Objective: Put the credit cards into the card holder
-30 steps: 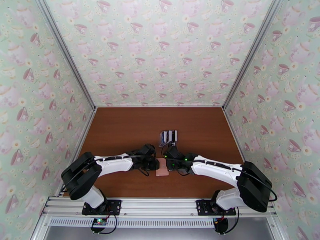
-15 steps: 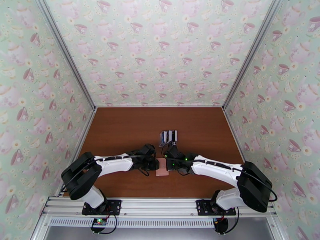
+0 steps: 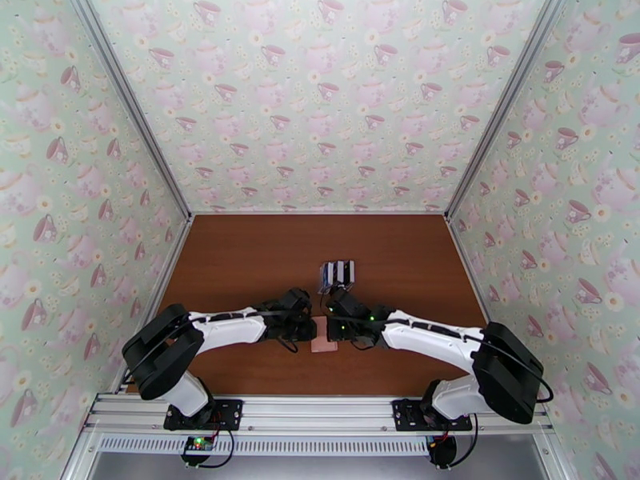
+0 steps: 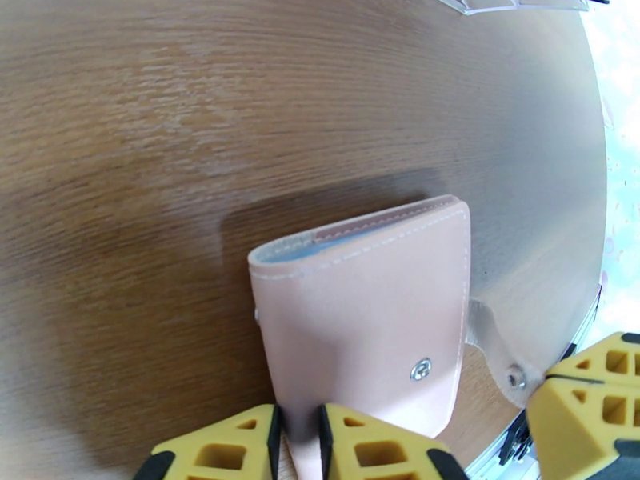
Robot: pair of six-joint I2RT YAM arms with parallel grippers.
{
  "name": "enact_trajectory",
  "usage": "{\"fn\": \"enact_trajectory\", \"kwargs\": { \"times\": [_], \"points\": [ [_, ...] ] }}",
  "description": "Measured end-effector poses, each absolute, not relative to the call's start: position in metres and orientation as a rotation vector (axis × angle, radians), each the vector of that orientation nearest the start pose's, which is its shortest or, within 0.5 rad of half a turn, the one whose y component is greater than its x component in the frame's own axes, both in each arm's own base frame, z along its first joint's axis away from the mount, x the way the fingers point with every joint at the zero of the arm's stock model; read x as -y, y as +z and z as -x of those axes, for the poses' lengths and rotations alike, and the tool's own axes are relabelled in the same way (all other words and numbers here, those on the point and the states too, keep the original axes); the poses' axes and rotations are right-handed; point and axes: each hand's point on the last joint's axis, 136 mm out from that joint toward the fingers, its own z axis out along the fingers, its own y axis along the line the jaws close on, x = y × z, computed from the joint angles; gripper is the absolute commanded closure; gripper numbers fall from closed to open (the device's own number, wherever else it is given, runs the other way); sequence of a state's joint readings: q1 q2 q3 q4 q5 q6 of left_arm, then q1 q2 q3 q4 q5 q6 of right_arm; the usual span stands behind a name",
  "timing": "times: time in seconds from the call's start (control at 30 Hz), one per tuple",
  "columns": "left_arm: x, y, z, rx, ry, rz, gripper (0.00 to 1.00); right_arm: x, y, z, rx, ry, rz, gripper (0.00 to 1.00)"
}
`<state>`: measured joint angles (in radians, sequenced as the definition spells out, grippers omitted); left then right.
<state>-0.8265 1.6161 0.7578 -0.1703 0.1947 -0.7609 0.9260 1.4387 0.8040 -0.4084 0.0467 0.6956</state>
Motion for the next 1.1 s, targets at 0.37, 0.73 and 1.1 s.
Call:
{"fn": "enact_trajectory", "kwargs": {
  "times": [0.37, 0.73, 1.1],
  "points": [
    [0.290, 0.023, -0.221, -2.798, -0.753, -0.151, 0.78, -0.279, 0.051, -0.209, -2.729, 0.528, 0.316, 1.00],
    [0.290, 0.023, -0.222, -2.798, -0.756, -0.145, 0.78, -0.282, 0.047, -0.210, -2.732, 0.536, 0.318, 1.00],
    [0.290, 0.023, -0.222, -2.797, -0.756, -0.143, 0.78, -0.284, 0.042, -0.213, -2.740, 0.550, 0.309, 1.00]
  ]
}}
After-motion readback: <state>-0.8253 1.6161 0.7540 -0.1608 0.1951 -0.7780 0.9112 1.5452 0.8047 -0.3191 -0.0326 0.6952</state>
